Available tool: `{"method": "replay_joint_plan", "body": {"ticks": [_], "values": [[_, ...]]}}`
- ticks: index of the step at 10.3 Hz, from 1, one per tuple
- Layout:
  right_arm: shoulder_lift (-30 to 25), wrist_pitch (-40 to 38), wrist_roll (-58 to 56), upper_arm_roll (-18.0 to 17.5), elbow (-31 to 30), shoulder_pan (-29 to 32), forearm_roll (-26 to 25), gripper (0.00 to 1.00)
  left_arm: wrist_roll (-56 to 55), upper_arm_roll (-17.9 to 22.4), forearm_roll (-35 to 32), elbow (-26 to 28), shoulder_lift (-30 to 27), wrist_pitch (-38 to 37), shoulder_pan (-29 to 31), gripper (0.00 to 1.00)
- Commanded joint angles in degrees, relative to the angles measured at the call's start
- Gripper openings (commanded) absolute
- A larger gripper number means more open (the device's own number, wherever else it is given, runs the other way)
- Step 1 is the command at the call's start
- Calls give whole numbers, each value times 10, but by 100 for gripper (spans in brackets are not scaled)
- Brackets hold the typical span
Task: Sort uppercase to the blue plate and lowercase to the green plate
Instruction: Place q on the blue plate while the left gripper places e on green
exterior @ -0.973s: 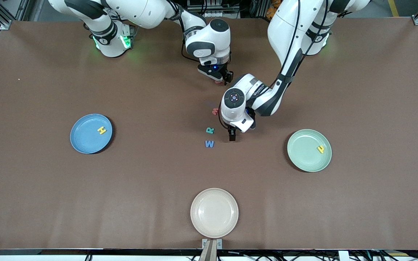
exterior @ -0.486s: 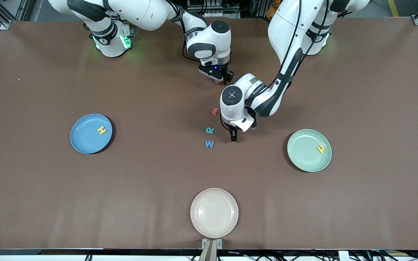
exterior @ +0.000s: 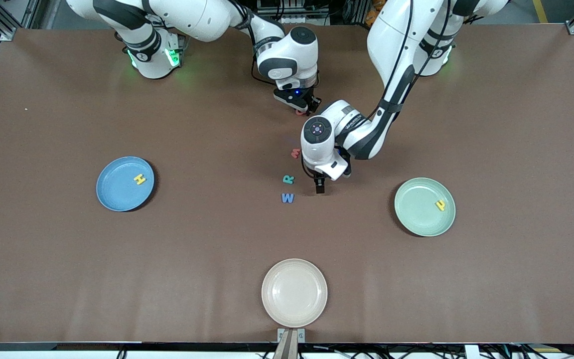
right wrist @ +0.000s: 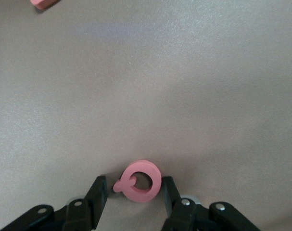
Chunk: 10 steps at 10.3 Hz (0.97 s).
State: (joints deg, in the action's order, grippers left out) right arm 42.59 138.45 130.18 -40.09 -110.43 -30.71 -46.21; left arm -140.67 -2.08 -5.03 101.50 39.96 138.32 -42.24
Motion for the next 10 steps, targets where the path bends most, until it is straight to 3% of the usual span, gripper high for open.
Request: {"method": "replay_joint_plan", "body": {"ticks": [1, 2, 3, 4, 5, 8, 10], "values": [[15, 2, 10, 4, 11, -8, -26, 42, -19, 4, -16, 19, -16, 8, -8, 100], [15, 2, 10, 4, 11, -8, -26, 38, -19, 4, -16, 18, -16, 8, -7, 100], [15, 2, 9, 4, 11, -8, -26, 35, -20, 4, -16, 18, -16, 8, -7, 84], [15, 1, 9, 4, 11, -8, -26, 32, -20, 2, -16, 17, -16, 8, -3, 30], [15, 1, 3, 4, 11, -7, -26, 31, -21, 2, -15, 17, -16, 7, -2, 0], [6, -6, -47, 3, 6, 16, -21, 31, -35, 5, -16, 17, -23, 6, 0, 0], [-2, -34, -83, -4, 2, 36, -16, 27, -34, 29, -16, 18, -42, 1, 0, 0]]}}
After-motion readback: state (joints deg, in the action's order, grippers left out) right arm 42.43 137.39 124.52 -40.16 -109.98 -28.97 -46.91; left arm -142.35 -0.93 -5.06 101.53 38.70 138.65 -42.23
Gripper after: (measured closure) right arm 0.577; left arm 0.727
